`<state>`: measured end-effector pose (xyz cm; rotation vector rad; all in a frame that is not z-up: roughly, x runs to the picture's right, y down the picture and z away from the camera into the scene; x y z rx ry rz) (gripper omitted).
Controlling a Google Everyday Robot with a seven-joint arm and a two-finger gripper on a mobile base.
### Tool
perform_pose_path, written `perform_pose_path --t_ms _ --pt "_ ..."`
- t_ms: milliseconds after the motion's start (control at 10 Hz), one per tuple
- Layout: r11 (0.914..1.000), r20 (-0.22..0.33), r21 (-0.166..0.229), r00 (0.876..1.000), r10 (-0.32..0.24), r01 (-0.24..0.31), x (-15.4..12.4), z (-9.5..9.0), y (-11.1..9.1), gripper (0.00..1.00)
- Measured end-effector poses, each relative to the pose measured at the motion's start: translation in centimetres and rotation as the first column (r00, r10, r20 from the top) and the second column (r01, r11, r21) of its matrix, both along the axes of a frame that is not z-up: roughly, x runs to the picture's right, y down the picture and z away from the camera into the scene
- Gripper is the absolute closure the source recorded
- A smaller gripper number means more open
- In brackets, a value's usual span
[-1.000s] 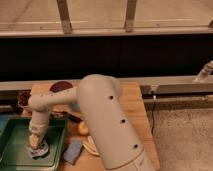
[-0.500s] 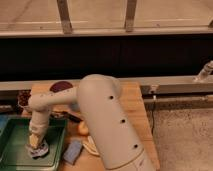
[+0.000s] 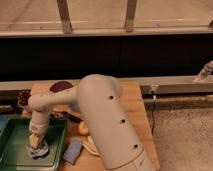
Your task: Wipe tray with towel
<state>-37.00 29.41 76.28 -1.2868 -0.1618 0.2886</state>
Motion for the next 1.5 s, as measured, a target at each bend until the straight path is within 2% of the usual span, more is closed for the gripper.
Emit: perform_pose_path --t_ms 200,400,700,1000,1100,1200,1300,1500 --pt "1.0000 0.002 0.002 1.000 -0.006 0.006 0.0 -0.4 -0.3 1.00" --pt "1.0000 -0.002 0.002 1.000 -0.004 0.004 0.0 -2.1 -1.7 1.00" --pt "0.9946 -0.042 0.103 0.999 0.006 -0.002 0.7 -3.9 -3.8 1.00" --pt "0.9904 -0.051 0.138 0.999 0.015 -0.008 0.9 -4.8 -4.7 1.00" --pt "0.9920 -0.057 0.126 0.998 0.013 -0.005 0.9 -5.9 -5.6 1.00" --pt "0.9939 -0.075 0.110 0.997 0.006 0.002 1.2 -6.1 -5.7 1.00" --pt "0.9950 -0.090 0.100 0.996 0.005 0.004 1.5 -5.9 -5.4 1.00" --pt "0.9974 -0.137 0.071 0.991 0.001 0.009 2.7 -4.0 -3.9 1.00"
